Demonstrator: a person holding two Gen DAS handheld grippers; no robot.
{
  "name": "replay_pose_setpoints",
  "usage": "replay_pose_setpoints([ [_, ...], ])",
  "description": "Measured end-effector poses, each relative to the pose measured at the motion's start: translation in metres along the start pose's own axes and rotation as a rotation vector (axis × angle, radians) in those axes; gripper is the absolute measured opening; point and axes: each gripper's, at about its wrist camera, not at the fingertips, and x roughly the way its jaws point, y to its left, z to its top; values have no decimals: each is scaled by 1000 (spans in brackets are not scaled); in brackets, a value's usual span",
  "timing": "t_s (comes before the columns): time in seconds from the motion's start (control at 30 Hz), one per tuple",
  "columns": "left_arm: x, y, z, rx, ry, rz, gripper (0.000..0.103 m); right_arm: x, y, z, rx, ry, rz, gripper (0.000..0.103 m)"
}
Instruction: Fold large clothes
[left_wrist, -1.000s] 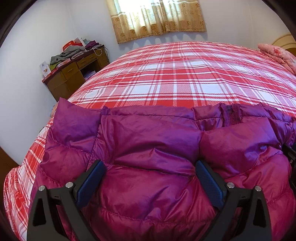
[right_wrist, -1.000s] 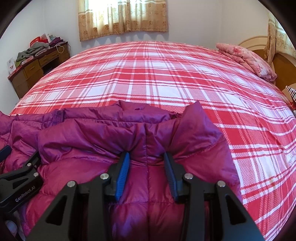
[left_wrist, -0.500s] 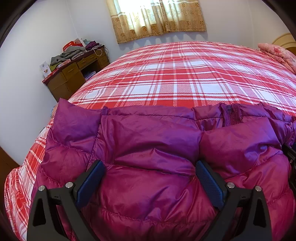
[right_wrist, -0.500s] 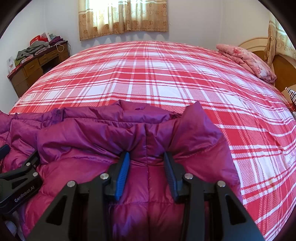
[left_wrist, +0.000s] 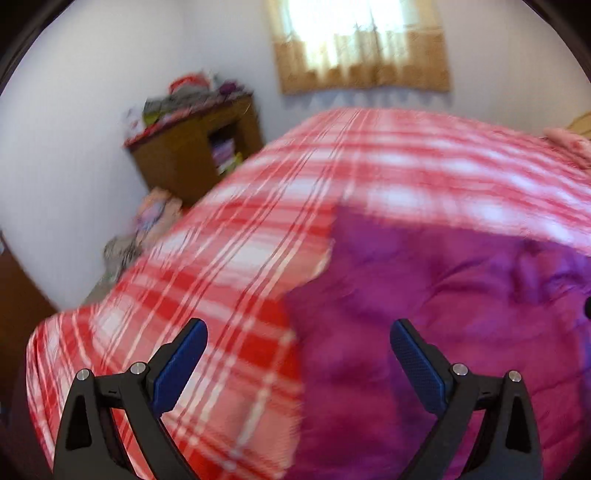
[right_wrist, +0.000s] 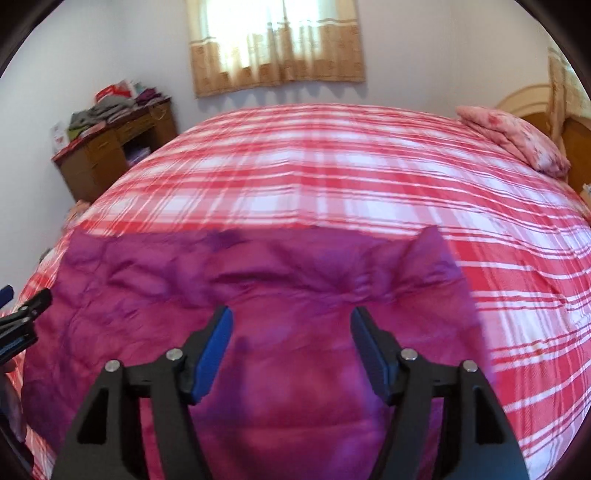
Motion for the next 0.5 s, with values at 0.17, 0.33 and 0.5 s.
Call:
replay_pose_setpoints([
  [0.17,16,16,-30,-41,68,-46,100,28,32,-19,-110,56,-78,70],
  [0.33,14,11,-49,-69,77,-57,100,44,38,-24,-165,74,-131,73],
  [0.5,1,24,-59,-163,81,-88,100,47,34,-24,-157,81,-116,74],
])
